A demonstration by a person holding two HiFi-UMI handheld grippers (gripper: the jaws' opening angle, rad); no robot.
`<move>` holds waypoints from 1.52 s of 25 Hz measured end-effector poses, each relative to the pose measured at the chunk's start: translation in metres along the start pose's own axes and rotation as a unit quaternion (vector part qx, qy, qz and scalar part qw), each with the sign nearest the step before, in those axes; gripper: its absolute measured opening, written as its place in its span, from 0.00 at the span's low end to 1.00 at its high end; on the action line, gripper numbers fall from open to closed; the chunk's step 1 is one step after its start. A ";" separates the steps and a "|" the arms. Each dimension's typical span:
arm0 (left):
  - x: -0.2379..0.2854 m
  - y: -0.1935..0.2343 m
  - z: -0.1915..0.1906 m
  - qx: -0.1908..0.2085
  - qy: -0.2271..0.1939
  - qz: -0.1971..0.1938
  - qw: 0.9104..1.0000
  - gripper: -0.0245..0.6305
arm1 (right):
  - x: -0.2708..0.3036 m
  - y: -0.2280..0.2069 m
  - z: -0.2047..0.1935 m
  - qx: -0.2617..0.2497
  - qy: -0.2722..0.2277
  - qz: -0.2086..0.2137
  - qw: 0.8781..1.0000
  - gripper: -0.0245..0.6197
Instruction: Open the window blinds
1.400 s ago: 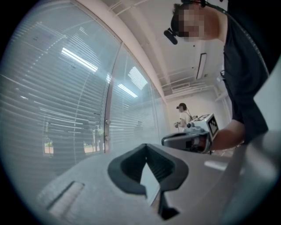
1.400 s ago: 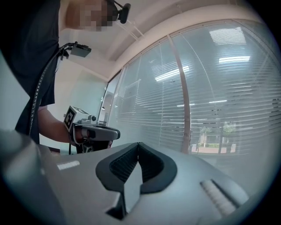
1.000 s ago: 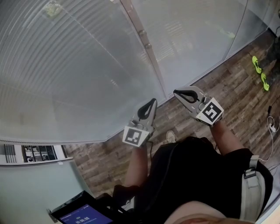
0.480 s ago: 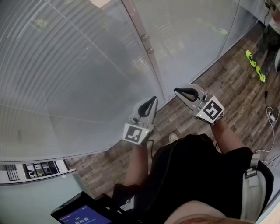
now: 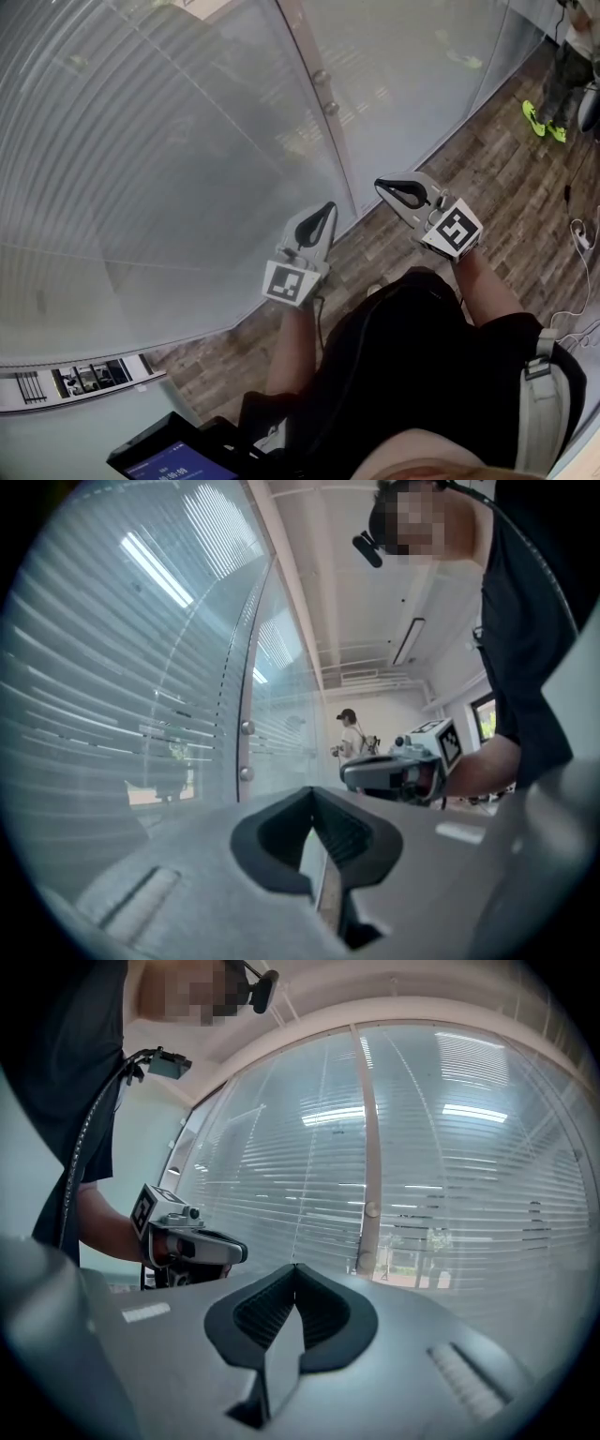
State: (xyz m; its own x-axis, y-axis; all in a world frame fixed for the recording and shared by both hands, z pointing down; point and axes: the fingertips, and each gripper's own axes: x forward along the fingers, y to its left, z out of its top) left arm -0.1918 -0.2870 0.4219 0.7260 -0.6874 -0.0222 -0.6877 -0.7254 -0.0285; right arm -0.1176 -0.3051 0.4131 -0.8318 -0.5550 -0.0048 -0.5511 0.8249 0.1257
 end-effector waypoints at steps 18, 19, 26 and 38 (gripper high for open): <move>0.013 0.011 0.005 0.001 -0.008 0.010 1.000 0.04 | 0.014 -0.032 -0.003 -0.018 0.021 -0.025 0.999 0.05; 0.013 0.012 0.005 0.001 -0.008 0.011 1.000 0.04 | 0.016 -0.036 -0.003 -0.024 0.026 -0.029 0.999 0.05; 0.008 0.016 0.010 0.001 -0.021 0.010 1.000 0.04 | 0.032 -0.066 0.012 -0.111 0.064 -0.066 0.990 0.05; 0.000 0.016 0.003 -0.006 -0.012 0.005 1.000 0.04 | 0.083 -0.101 0.042 -0.326 0.154 -0.075 0.930 0.23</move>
State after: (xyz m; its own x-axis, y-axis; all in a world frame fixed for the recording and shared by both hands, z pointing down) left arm -0.2028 -0.2991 0.4183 0.7194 -0.6931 -0.0458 -0.6942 -0.7196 -0.0161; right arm -0.1342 -0.4299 0.3580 -0.6349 -0.7458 0.2017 -0.4185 0.5514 0.7217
